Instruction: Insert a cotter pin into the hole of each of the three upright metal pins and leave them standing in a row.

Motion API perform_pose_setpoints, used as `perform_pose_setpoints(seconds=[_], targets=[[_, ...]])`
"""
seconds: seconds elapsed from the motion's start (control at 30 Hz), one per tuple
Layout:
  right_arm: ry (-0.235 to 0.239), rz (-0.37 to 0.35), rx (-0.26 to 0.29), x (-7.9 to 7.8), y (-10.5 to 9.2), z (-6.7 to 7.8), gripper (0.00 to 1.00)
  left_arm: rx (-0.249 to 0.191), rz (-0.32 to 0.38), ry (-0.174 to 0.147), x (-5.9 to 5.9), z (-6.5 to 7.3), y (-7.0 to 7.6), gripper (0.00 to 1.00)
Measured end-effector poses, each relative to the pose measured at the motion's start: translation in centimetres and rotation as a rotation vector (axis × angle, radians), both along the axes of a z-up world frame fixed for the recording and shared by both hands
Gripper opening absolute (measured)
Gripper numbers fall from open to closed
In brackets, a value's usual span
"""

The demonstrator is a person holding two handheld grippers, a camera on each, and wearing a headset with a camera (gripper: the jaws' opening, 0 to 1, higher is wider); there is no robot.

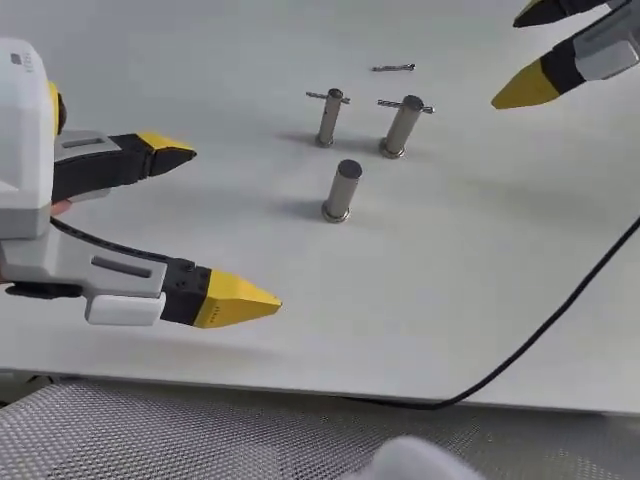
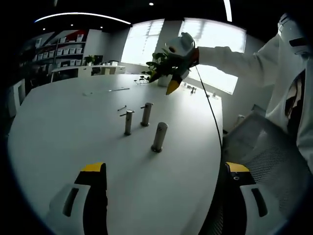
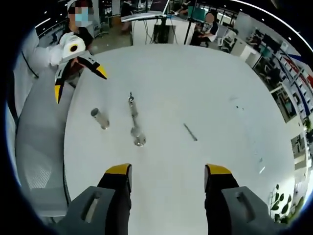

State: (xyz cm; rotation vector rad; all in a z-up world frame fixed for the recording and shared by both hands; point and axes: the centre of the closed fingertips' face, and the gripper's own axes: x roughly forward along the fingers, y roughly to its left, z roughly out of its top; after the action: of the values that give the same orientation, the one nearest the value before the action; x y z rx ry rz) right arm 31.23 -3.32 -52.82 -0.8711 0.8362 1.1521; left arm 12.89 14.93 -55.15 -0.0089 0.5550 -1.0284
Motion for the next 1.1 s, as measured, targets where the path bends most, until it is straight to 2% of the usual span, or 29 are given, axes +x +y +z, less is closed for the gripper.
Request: perform_pose_setpoints(seconds=[0.13,0.37,0.47,0.6,0.63,0.7,0.73,0.8,1.03,1.1], targets=[[0.005,0.013,-0.020,1.7,1.3,-0.9,0.55,-0.002,0.008,-0.004,-0.4,0.2,0.0,0.99],[0.010,0.039,-0.051,4.0,3.2,-2.8,0.47,-0.012,0.011,0.001,-1.2,0.4,-0.1,0.99],[0.001,-0.010,-0.051,6.2,3.7,-3.7,0.37,-0.017,0.017,0.006,-1.1,0.2,0.1,0.99],[0.012,-0.029,-0.038,7.9,4.3,-4.8,0.31,-0.018,0.025,0.011,-0.9,0.0,0.2,0.99],[0.021,-0.035,-0.044,8.1,4.2,-5.1,0.30,-0.022,0.027,0.016,-0.9,-0.1,0.2,0.99],[0.006,0.013,-0.118,8.7,3.4,-5.7,0.26,-0.019,0.016,0.023,-1.1,-0.2,0.0,0.99],[0.021,0.026,-0.137,8.6,3.2,-6.0,0.23,-0.015,0.012,0.022,-1.1,-0.3,-0.1,0.99],[0.038,0.016,-0.137,8.6,3.5,-6.5,0.20,-0.012,0.008,0.023,-1.1,-0.3,-0.2,0.99],[0.049,0.074,-0.151,8.1,4.5,-7.5,0.16,-0.021,0.014,0.026,-1.1,-0.3,-0.3,0.98],[0.032,0.082,-0.161,8.4,4.6,-7.7,0.15,-0.025,0.017,0.027,-1.1,-0.2,-0.3,0.97]])
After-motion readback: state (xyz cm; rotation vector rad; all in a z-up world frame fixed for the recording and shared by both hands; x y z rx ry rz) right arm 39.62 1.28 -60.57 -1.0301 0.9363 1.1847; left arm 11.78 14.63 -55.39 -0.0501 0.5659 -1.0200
